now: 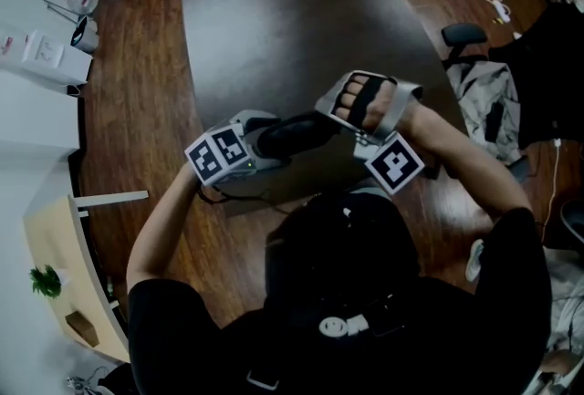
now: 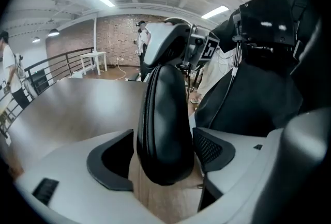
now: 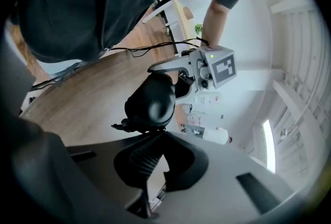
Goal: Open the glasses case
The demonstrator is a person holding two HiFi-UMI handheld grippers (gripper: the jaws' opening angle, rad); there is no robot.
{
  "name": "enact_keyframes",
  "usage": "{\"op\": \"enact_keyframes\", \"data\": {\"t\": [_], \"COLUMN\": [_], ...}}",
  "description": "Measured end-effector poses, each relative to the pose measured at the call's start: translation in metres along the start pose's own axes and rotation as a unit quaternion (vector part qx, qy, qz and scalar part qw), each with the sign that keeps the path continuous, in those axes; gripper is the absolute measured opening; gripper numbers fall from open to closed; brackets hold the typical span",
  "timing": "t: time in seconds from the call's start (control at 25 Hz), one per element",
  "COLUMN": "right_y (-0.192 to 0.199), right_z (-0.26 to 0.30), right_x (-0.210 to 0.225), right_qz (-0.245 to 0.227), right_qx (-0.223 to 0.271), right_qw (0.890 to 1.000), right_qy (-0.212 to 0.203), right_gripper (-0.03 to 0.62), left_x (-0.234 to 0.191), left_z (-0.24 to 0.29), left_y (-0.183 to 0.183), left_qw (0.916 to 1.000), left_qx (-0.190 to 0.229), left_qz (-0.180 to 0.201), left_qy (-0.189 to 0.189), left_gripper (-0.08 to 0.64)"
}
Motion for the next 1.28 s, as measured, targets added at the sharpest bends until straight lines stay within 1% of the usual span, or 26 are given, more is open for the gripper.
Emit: {"op": "enact_keyframes", "data": {"t": [0.12, 0.2, 0.24, 0.32, 0.4, 0.48, 0.6, 0.68, 0.76, 0.8, 0.88, 0.96, 1.08, 1.12, 1.16, 1.2, 1.28], "right_y": [-0.008, -0.01, -0.01, -0.007, -0.003, 0.002, 0.009, 0.011, 0.014, 0.016, 0.017, 0.017, 0.019, 0.019, 0.018, 0.018, 0.017], "right_z": [0.003, 0.004, 0.005, 0.004, 0.002, 0.0, -0.005, -0.006, -0.006, -0.005, -0.004, -0.004, -0.003, -0.002, -0.002, -0.001, 0.003], "right_x": [0.011, 0.018, 0.021, 0.024, 0.025, 0.024, 0.018, 0.013, 0.015, 0.018, 0.021, 0.02, 0.018, 0.017, 0.015, 0.012, -0.001], "right_qz": [-0.03, -0.034, -0.028, -0.007, 0.017, 0.037, 0.07, 0.112, 0.167, 0.2, 0.267, 0.313, 0.367, 0.381, 0.389, 0.396, 0.412], "right_qx": [0.011, 0.014, 0.012, 0.005, -0.001, -0.01, -0.023, -0.027, -0.033, -0.032, -0.027, -0.026, -0.022, -0.019, -0.018, -0.017, -0.013], "right_qw": [0.999, 0.999, 0.999, 1.0, 1.0, 0.999, 0.997, 0.993, 0.985, 0.979, 0.963, 0.948, 0.929, 0.923, 0.92, 0.917, 0.91], "right_qy": [0.007, 0.013, 0.016, 0.019, 0.022, 0.022, 0.014, 0.008, 0.012, 0.019, 0.032, 0.041, 0.05, 0.051, 0.049, 0.046, 0.036], "right_gripper": [0.023, 0.023, 0.023, 0.023, 0.024, 0.024, 0.023, 0.024, 0.025, 0.025, 0.025, 0.025, 0.025, 0.025, 0.025, 0.025, 0.025], "left_x": [0.005, 0.009, 0.01, 0.011, 0.012, 0.009, 0.002, 0.0, -0.003, -0.004, -0.006, -0.007, -0.007, -0.007, -0.007, -0.007, -0.01], "left_z": [0.008, 0.012, 0.012, 0.008, 0.001, -0.003, -0.011, -0.015, -0.017, -0.019, -0.021, -0.019, -0.013, -0.012, -0.011, -0.008, -0.001], "left_y": [-0.003, -0.008, -0.011, -0.016, -0.02, -0.022, -0.027, -0.033, -0.038, -0.041, -0.047, -0.05, -0.051, -0.051, -0.051, -0.05, -0.045], "left_qw": [0.9997, 0.9996, 0.9996, 0.9985, 0.9954, 0.992, 0.9847, 0.9784, 0.9698, 0.9643, 0.9524, 0.9437, 0.9351, 0.9346, 0.9363, 0.94, 0.9524], "left_qx": [-0.011, 0.0, 0.012, 0.053, 0.094, 0.121, 0.161, 0.191, 0.225, 0.244, 0.277, 0.295, 0.307, 0.307, 0.303, 0.294, 0.261], "left_qz": [0.02, 0.027, 0.026, 0.006, -0.015, -0.026, -0.046, -0.057, -0.077, -0.091, -0.123, -0.151, -0.177, -0.179, -0.178, -0.174, -0.156], "left_qy": [0.0, -0.002, -0.006, -0.008, -0.012, -0.025, -0.047, -0.056, -0.054, -0.048, -0.03, -0.011, 0.005, 0.004, 0.001, -0.005, -0.025], "left_gripper": [0.354, 0.351, 0.326, 0.313, 0.303, 0.298, 0.295, 0.293, 0.293, 0.293, 0.293, 0.293, 0.293, 0.293, 0.293, 0.293, 0.293]}}
Point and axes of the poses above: the fingertips, and each gripper's own axes: z forward along the fingers, x to its right, y out of its underside, the point moved 2 cm from there along -z, backward along the fingers, and after that the axes turned 9 degrees about -z, right-handed, at the moved point
